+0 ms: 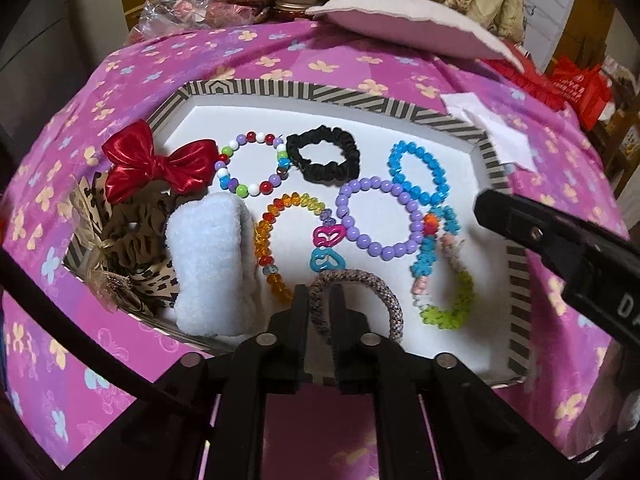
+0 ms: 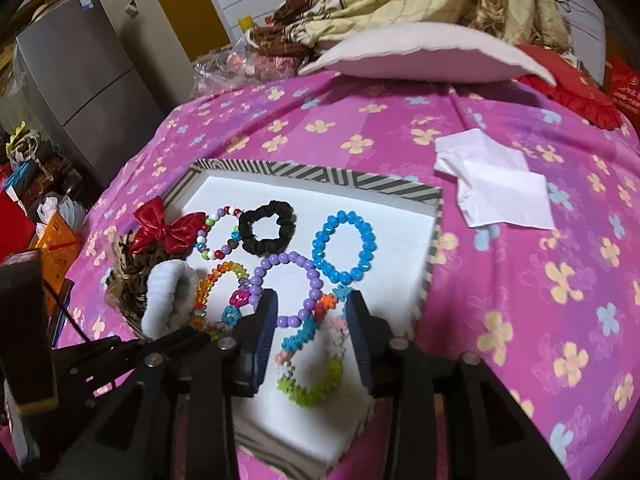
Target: Organize jewelry
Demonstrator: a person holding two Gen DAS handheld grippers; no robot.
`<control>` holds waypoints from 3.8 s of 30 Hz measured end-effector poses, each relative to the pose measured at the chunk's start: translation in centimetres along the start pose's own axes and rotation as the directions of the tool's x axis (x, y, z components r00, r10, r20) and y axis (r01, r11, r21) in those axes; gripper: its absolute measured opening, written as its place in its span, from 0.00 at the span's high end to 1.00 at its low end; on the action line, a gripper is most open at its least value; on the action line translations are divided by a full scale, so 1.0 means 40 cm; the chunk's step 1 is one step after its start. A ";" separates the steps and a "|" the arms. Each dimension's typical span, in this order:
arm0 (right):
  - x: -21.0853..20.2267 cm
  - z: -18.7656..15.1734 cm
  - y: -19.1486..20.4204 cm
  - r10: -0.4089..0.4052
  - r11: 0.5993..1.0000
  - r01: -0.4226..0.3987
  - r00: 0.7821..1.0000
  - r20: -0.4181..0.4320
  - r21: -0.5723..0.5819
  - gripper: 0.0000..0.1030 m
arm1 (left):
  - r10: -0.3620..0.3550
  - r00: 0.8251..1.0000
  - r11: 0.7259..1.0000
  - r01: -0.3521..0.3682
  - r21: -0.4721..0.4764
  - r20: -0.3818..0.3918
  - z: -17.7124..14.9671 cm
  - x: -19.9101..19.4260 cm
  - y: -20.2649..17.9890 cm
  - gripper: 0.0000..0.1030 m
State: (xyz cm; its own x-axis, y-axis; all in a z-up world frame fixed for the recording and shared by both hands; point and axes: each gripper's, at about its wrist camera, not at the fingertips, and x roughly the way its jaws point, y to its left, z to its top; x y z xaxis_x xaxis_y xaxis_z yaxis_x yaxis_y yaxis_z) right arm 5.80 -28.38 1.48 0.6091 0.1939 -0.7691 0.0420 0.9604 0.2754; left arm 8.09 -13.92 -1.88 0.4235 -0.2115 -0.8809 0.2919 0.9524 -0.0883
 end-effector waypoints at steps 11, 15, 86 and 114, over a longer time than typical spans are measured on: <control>-0.111 -0.051 0.023 0.013 1.000 -0.015 0.997 0.081 0.027 0.57 | -0.082 0.996 0.994 0.084 -0.066 0.034 -0.016 -0.082 0.071 0.49; -0.134 -0.075 0.063 0.013 1.000 -0.014 0.994 0.104 0.004 0.54 | -0.031 0.996 0.999 0.034 -0.040 0.079 -0.035 -0.121 0.072 0.49; -0.199 -0.189 0.238 -0.090 0.994 0.099 0.983 0.161 -0.051 0.36 | 0.118 0.960 0.993 -0.109 -0.051 0.252 -0.124 -0.313 0.133 0.49; -0.179 -0.188 0.231 -0.083 0.994 0.091 0.986 0.144 -0.052 0.35 | 0.126 0.964 0.992 -0.116 -0.055 0.236 -0.120 -0.291 0.146 0.49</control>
State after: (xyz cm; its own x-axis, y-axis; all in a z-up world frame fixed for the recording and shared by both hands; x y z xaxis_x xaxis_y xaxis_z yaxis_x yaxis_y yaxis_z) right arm -4.15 -19.40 5.19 0.7113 0.0828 -0.6980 0.0562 0.9832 0.1739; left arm 0.73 -4.82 5.63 0.6472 -0.1357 -0.7501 0.1933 0.9811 -0.0108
